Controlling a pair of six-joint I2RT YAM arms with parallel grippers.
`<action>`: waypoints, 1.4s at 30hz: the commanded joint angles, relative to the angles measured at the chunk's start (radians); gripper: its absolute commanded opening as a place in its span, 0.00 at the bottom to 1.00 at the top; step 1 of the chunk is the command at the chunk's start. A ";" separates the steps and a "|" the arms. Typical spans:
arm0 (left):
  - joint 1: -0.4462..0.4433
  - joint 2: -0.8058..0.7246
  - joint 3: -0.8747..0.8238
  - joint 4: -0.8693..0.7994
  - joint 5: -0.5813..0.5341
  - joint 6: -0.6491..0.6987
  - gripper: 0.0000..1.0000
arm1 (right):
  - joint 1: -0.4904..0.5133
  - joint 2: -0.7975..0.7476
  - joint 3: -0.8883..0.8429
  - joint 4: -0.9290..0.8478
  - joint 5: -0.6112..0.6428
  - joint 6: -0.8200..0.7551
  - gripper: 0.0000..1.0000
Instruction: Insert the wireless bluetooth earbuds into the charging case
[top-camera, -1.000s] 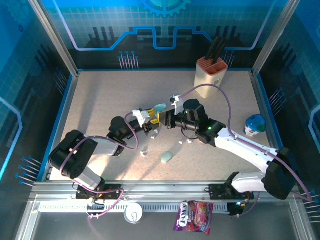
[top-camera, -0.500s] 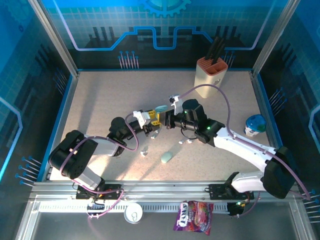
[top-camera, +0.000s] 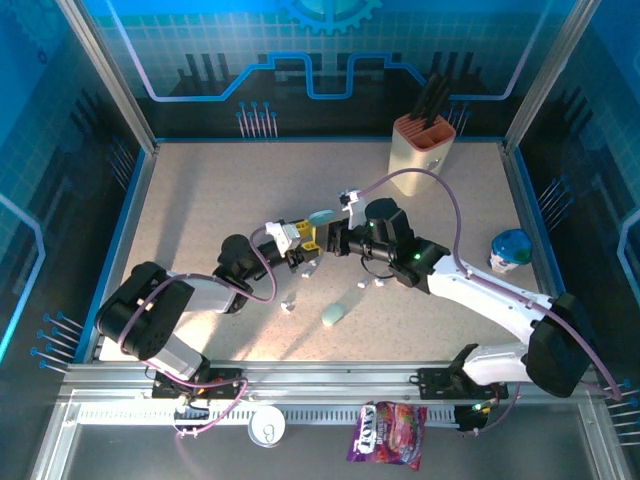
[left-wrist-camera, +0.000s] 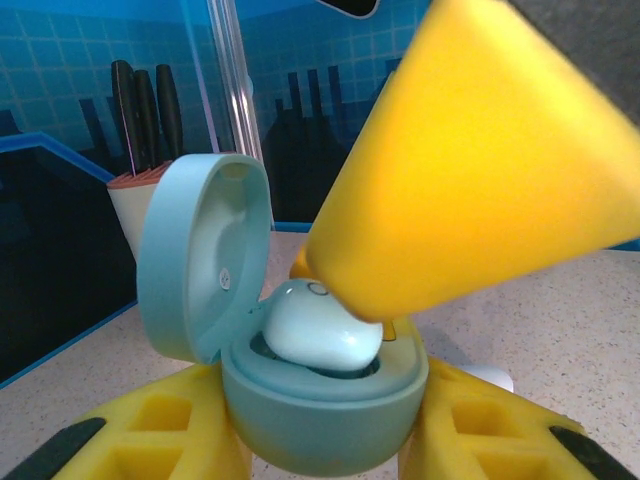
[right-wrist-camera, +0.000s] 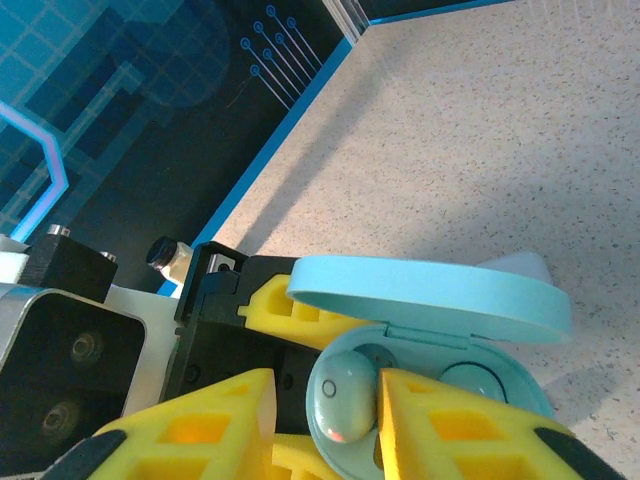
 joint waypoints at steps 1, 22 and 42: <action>-0.008 -0.032 0.003 0.061 0.010 0.004 0.27 | -0.017 -0.027 -0.002 -0.033 0.049 -0.021 0.36; -0.007 -0.002 -0.032 0.061 -0.048 0.078 0.27 | -0.046 -0.060 0.130 -0.122 -0.036 -0.173 0.44; -0.008 -0.050 -0.047 0.061 -0.071 0.041 0.27 | -0.075 0.183 0.509 -0.687 0.077 -0.398 0.48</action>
